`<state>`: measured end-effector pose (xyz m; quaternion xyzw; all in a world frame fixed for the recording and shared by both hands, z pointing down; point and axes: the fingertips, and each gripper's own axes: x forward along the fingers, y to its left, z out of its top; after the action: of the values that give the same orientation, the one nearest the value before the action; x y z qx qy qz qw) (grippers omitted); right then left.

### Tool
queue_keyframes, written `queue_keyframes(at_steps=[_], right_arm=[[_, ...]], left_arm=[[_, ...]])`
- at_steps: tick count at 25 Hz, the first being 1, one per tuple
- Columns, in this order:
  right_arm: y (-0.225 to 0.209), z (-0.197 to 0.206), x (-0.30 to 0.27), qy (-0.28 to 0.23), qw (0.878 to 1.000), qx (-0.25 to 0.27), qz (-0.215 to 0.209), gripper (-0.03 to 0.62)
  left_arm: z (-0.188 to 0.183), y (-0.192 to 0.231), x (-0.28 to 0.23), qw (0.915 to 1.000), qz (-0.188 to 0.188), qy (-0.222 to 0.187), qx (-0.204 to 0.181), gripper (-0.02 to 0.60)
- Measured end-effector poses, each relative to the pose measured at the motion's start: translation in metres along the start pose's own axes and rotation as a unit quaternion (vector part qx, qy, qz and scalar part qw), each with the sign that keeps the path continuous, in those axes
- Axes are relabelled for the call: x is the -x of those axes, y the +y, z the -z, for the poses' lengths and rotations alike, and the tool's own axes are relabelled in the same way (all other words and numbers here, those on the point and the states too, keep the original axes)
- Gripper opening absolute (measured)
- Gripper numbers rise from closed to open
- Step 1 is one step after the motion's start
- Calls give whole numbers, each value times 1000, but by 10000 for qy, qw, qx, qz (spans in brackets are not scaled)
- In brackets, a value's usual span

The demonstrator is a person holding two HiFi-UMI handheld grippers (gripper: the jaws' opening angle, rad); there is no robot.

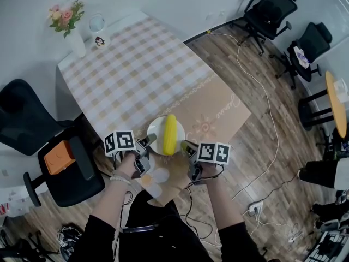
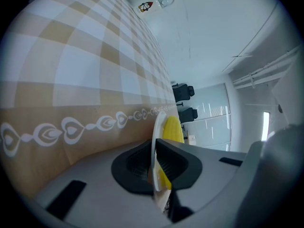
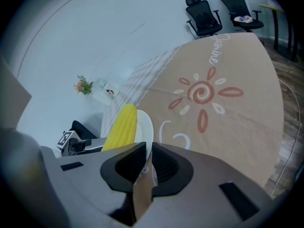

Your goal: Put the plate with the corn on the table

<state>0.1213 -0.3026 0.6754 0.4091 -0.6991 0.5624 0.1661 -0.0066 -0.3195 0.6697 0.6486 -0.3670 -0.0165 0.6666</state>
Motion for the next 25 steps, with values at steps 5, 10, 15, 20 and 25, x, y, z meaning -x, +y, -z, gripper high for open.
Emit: queue_keyframes(at_steps=[5,10,15,20,25], right_arm=[[-2,-1,3,-59,10000,34,37,64],[12,-10,-15,-108,9999,-34,63,64],[1,-2,-3,-125,9999,-34,106,64],[9,-13,-14,-158,9997,2,175,63],[1,-7,-2,-195,9997,33,164,61]], left_arm=[[5,-2,-2,9997,-209,86,-137,28],[-20,-5,2,9995,-134,193,-191,154],[0,-14,-2,9981,-244,442,-362,210],[-10,-9,5,9969,-196,588,-494,215],[9,-9,11,9958,-205,669,-592,215]])
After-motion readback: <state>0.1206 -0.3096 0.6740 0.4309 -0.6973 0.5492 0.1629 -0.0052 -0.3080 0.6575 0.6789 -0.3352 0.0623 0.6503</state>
